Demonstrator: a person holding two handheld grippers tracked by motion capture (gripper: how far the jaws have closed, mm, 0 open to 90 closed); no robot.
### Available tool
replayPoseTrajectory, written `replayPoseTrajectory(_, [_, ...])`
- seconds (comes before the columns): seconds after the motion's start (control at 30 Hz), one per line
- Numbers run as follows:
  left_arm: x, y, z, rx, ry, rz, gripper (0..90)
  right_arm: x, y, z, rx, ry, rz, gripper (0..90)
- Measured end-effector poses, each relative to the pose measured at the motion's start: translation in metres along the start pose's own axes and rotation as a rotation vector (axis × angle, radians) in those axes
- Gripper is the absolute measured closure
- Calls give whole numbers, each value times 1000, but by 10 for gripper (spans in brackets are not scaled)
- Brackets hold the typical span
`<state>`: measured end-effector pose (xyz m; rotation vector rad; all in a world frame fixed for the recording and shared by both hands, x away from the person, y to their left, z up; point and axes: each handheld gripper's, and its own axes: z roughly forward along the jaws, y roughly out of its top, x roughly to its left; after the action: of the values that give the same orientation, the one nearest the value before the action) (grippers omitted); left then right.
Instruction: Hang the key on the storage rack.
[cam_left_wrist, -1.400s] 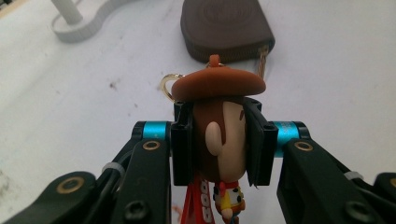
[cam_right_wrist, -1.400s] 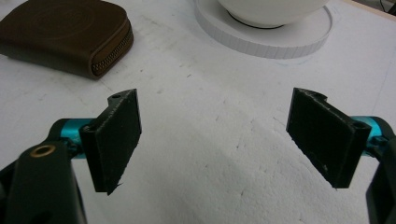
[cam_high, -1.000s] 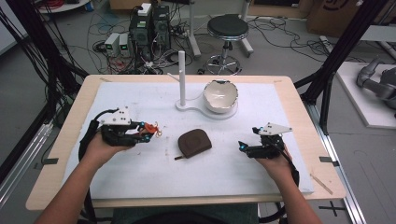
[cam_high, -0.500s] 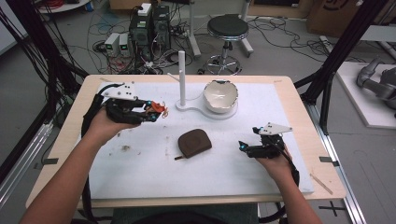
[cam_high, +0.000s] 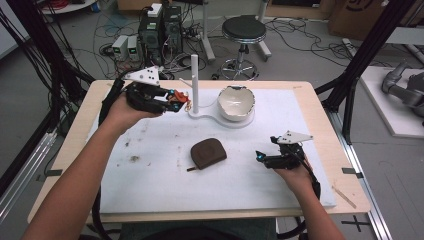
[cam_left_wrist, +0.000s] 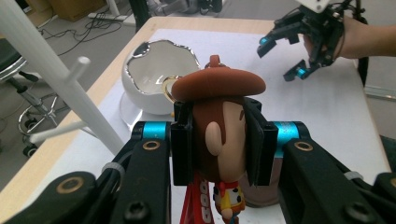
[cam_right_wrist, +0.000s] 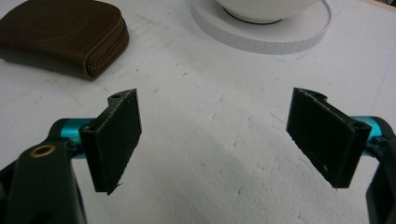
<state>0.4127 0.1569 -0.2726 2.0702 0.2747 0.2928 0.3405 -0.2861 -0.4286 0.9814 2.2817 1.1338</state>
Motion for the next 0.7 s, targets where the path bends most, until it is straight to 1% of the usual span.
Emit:
replayPoseTrajectory(0.1, [8, 5, 2, -9, -14, -6, 676, 0, 0, 0, -2, -3, -1, 180])
replayPoseTrajectory(0.13, [8, 5, 2, -9, -14, -6, 676, 0, 0, -1, 0, -3, -1, 180])
replayPoseTrajectory(0.17, [13, 9, 3, -20, -24, -9, 676, 0, 0, -1, -1, -5, -1, 180])
replayPoseTrajectory(0.23, [18, 11, 4, -28, -29, -10, 676, 0, 0, -1, 0, -7, -1, 180])
replayPoseTrajectory(0.37, [24, 17, 8, -23, -45, -2, 676, -1, 0, 0, -1, -8, 0, 180])
replayPoseTrajectory(0.47, [29, 20, 11, -34, -60, 0, 676, -1, 0, 0, 0, -9, 2, 180])
replayPoseTrajectory(0.5, [30, 21, 12, -42, -65, -8, 676, -1, 0, 0, 0, -9, 2, 180])
replayPoseTrajectory(0.53, [30, 21, 12, -42, -65, -8, 676, -1, 0, 0, 0, -9, 2, 180])
replayPoseTrajectory(0.57, [35, 21, 17, -46, -65, -11, 676, -1, 0, 0, 1, -9, 0, 180])
replayPoseTrajectory(0.6, [35, 21, 17, -46, -65, -11, 676, -1, 0, 0, 1, -10, -1, 180])
replayPoseTrajectory(0.63, [40, 20, 21, -44, -61, -21, 676, -1, 0, 0, 1, -9, 0, 180])
replayPoseTrajectory(0.7, [46, 19, 25, -41, -53, -28, 676, -1, 0, -1, 1, -9, 3, 180])
